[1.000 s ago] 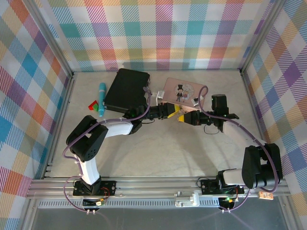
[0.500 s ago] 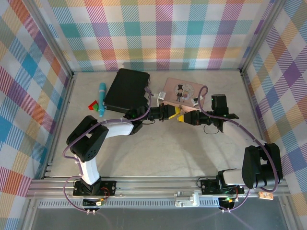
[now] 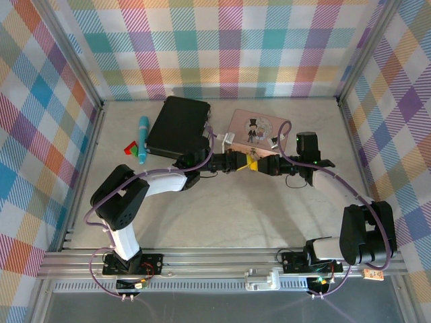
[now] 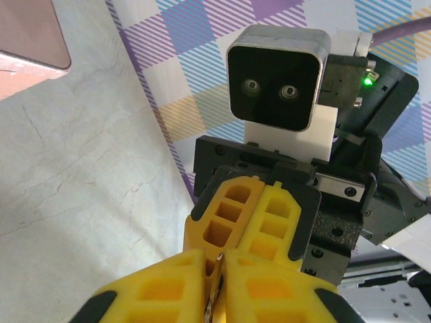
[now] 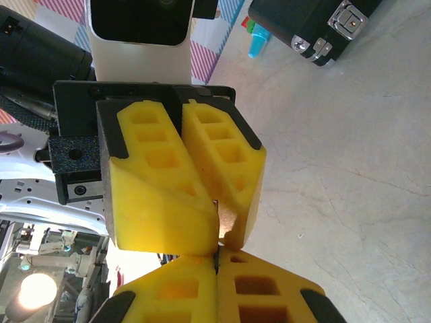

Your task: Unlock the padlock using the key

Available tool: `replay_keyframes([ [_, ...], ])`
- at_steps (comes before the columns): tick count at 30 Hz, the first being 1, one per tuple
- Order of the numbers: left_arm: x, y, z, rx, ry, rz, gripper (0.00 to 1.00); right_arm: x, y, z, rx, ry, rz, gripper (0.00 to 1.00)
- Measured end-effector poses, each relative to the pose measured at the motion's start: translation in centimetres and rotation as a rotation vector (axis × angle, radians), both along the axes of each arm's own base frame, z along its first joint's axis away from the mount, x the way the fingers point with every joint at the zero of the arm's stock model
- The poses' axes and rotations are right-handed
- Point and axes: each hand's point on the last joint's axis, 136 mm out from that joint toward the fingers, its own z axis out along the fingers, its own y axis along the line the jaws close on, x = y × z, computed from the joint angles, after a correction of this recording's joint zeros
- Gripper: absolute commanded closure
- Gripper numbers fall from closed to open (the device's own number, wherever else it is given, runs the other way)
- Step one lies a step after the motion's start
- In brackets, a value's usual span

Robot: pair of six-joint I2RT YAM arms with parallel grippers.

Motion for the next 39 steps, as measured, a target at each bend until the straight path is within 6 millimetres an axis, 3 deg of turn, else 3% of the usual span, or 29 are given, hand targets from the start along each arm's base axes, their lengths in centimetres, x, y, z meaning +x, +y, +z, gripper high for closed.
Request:
replay_keyframes([
  [1, 0.0, 0.0, 0.0, 0.002, -0.003, 0.001, 1.00, 0.0, 0.0, 0.0, 0.001, 0.003, 0.000, 1.00],
  [4, 0.1, 0.0, -0.1, 0.004, -0.009, 0.004, 1.00, 0.0, 0.1, 0.0, 0.002, 0.006, 0.001, 0.99],
  [8, 0.3, 0.1, -0.1, 0.009, -0.011, 0.025, 1.00, 0.4, -0.1, -0.1, -0.021, -0.001, -0.029, 0.64],
  [11, 0.7, 0.7, 0.0, 0.017, -0.019, 0.078, 1.00, 1.0, -0.6, -0.1, -0.059, -0.023, -0.102, 0.57],
  [18, 1.7, 2.1, 1.0, 0.022, -0.076, 0.203, 1.00, 1.1, -1.4, 0.0, -0.026, -0.059, -0.273, 0.56],
  [22, 0.7, 2.1, 1.8, 0.091, -0.190, 0.236, 1.00, 0.2, 0.3, -1.0, -0.008, -0.044, -0.271, 0.54],
  [26, -1.1, 2.4, 5.0, 0.100, -0.337, 0.245, 1.00, -0.1, 1.1, -0.3, 0.048, -0.080, -0.281, 0.54],
  [30, -1.5, 3.0, 7.1, 0.086, -0.418, 0.267, 1.00, 0.3, 1.1, 0.9, 0.119, -0.122, -0.316, 0.60],
  [39, -0.8, 3.4, 5.0, 0.118, -0.409, 0.305, 1.00, 0.6, 2.0, 3.2, 0.269, -0.162, -0.315, 0.61],
])
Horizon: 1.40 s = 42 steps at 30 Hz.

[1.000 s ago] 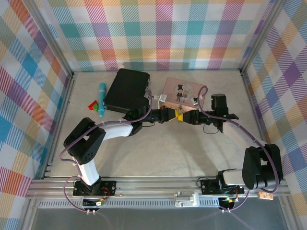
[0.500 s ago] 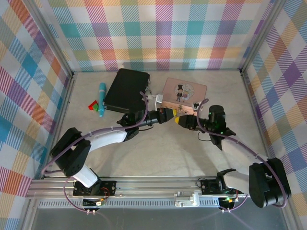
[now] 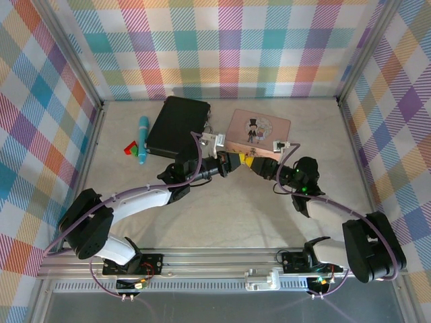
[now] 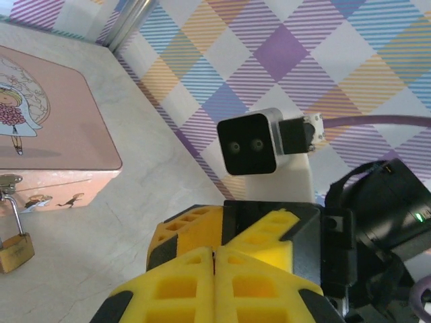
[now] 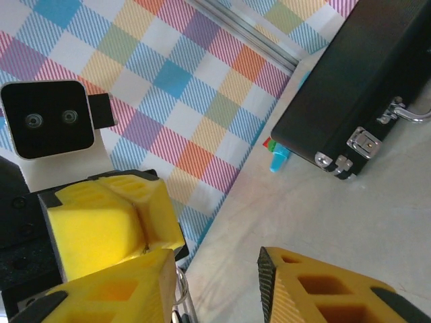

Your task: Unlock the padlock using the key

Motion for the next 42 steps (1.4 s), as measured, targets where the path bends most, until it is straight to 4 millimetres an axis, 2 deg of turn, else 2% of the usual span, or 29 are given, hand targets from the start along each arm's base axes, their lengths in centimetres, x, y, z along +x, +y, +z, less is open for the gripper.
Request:
replay_keyframes([
  [7, 1.4, -0.2, 0.7, -0.090, 0.000, 0.052, 1.00, 0.9, 0.7, -0.5, 0.046, 0.023, -0.009, 0.61],
  [12, 1.7, 0.2, 0.9, -0.148, 0.007, 0.080, 1.00, 1.0, 1.0, -0.2, 0.071, 0.020, -0.006, 0.61],
  [18, 1.8, 0.6, 1.2, -0.183, 0.011, 0.103, 1.00, -0.1, 0.7, 1.3, 0.076, -0.021, -0.012, 0.61],
  [20, 2.0, 0.5, 0.5, -0.177, 0.026, 0.112, 1.00, -0.7, 0.7, 2.5, 0.087, -0.060, -0.006, 0.61],
  [23, 2.3, 0.4, -0.6, -0.164, 0.051, 0.120, 1.00, -0.9, 0.7, 3.1, 0.093, -0.088, -0.004, 0.61],
  [26, 2.6, 0.2, -1.3, -0.166, 0.076, 0.126, 1.00, -0.9, 1.0, 2.9, 0.094, -0.088, 0.004, 0.62],
  [31, 2.8, 0.4, -1.5, -0.196, 0.095, 0.141, 1.00, -0.5, 1.5, 1.4, 0.079, -0.055, 0.011, 0.62],
  [38, 2.5, 0.9, -2.1, -0.198, 0.110, 0.152, 1.00, 0.0, 0.6, 1.9, 0.045, -0.081, -0.067, 0.62],
  [42, 2.4, 0.9, -1.6, -0.215, 0.109, 0.150, 1.00, 0.0, 0.5, 1.9, 0.034, -0.093, -0.081, 0.64],
])
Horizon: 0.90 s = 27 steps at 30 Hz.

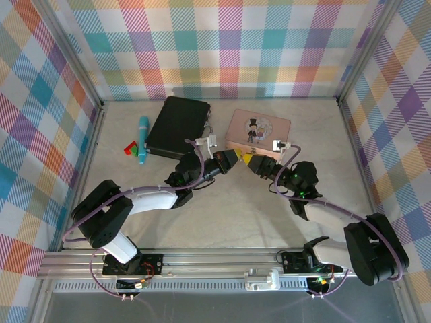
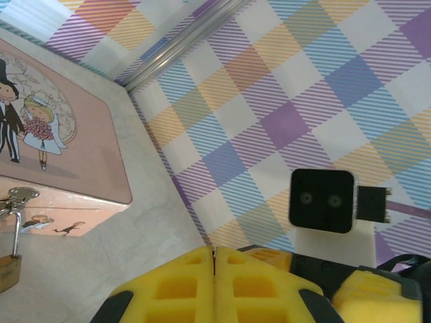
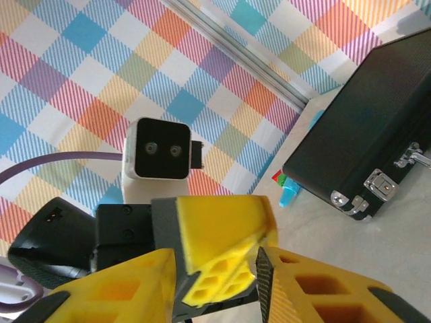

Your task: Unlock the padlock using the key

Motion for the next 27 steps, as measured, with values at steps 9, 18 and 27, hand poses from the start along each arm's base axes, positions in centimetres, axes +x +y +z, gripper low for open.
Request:
replay_keyframes([
  [9, -0.1, 0.0, 0.8, -0.048, 0.015, -0.010, 1.00, 0.8, 0.8, -2.0, -0.013, 0.048, 0.028, 0.72],
  [18, -0.3, -0.1, 1.2, -0.068, 0.014, -0.016, 1.00, 0.7, 0.9, -1.2, 0.008, 0.029, 0.045, 0.78],
  [27, -0.1, -0.2, 1.1, -0.086, 0.018, -0.015, 1.00, 0.7, 1.1, -0.7, 0.006, 0.019, 0.059, 1.00],
])
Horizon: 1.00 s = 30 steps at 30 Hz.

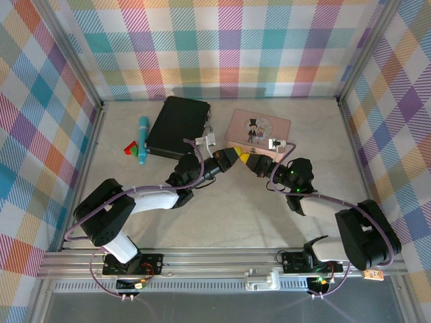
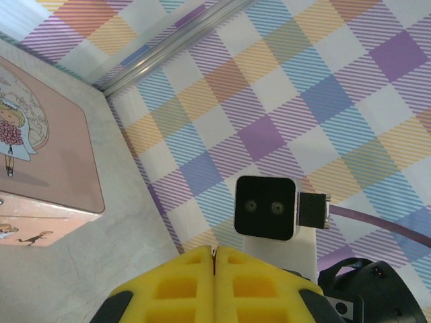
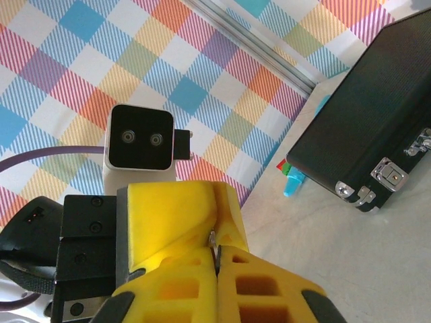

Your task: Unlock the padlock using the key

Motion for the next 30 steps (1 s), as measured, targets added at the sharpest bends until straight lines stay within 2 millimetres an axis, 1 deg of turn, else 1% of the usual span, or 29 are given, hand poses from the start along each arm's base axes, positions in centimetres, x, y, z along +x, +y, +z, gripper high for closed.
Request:
replay_keyframes([
  [1, 0.0, 0.0, 0.0, -0.001, -0.001, 0.003, 0.97, 0.0, 0.0, 0.0, -0.005, 0.000, 0.002, 1.00],
  [5, -0.4, 0.1, 0.0, 0.006, 0.006, -0.013, 0.51, -0.3, 0.2, -0.1, -0.051, -0.008, 0.014, 1.00],
  [6, -0.6, 0.1, 0.0, 0.005, 0.007, -0.024, 0.45, -0.4, 0.2, -0.1, -0.066, -0.012, 0.020, 1.00],
  [8, -0.7, 0.5, 0.3, 0.007, 0.011, -0.035, 0.42, -0.8, 0.3, 0.2, -0.104, -0.031, 0.039, 1.00],
  [9, -0.8, 0.6, 0.4, 0.008, 0.012, -0.043, 0.42, -0.9, 0.3, 0.4, -0.119, -0.039, 0.045, 1.00],
  [11, -0.6, 1.1, 0.4, 0.017, 0.018, -0.055, 0.46, -1.2, 0.2, 0.9, -0.153, -0.063, 0.063, 1.00],
  [13, -0.2, 1.6, 0.0, 0.030, 0.029, -0.063, 0.47, -1.5, 0.1, 0.9, -0.181, -0.073, 0.083, 1.00],
  [17, -0.2, 1.7, -0.8, 0.064, 0.056, -0.103, 0.52, -1.7, 0.0, 0.1, -0.225, -0.048, 0.118, 1.00],
  [20, -0.6, 1.4, -0.9, 0.084, 0.051, -0.137, 0.53, -2.1, 0.0, -0.6, -0.243, -0.027, 0.139, 1.00],
  [24, -1.2, 1.2, -0.7, 0.105, 0.035, -0.167, 0.59, -2.2, 0.0, -0.8, -0.252, -0.015, 0.152, 1.00],
  [26, -1.4, 1.2, -0.5, 0.110, 0.026, -0.182, 0.65, -2.2, 0.0, -0.8, -0.251, -0.015, 0.157, 1.00],
  [30, -1.8, 1.0, -0.4, 0.119, 0.014, -0.205, 0.88, -2.1, 0.2, -1.3, -0.252, 0.005, 0.174, 1.00],
])
